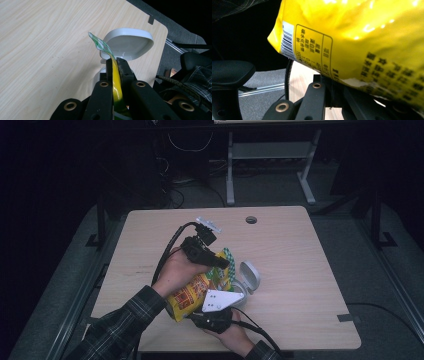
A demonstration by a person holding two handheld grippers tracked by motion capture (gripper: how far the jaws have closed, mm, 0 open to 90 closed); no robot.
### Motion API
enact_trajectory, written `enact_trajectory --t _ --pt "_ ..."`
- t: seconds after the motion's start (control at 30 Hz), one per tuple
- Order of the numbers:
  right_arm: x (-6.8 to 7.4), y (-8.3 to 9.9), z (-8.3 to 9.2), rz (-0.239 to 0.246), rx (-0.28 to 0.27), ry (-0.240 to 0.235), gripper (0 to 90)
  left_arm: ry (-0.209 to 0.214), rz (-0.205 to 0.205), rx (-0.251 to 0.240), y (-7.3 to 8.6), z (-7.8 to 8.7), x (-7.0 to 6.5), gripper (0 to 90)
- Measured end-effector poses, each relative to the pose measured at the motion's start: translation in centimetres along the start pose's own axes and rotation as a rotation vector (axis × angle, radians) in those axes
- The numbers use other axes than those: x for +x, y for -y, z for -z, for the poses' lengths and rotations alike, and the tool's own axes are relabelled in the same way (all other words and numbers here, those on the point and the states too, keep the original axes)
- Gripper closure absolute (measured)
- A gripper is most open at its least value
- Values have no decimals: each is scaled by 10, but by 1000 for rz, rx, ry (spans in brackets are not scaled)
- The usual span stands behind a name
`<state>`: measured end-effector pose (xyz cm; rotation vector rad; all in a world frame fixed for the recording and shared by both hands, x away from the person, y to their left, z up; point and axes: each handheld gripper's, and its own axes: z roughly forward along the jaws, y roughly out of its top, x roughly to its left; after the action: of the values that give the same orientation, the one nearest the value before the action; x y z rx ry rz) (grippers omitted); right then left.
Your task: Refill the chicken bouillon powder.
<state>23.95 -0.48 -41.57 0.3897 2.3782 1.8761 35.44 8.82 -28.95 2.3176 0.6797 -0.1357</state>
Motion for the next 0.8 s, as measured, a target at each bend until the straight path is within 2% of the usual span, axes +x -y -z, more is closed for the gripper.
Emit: enact_trajectory --t 0.8 --pt "-1 1 1 -13 -4 -3 900 1 -6 15 -2 -3 0 899"
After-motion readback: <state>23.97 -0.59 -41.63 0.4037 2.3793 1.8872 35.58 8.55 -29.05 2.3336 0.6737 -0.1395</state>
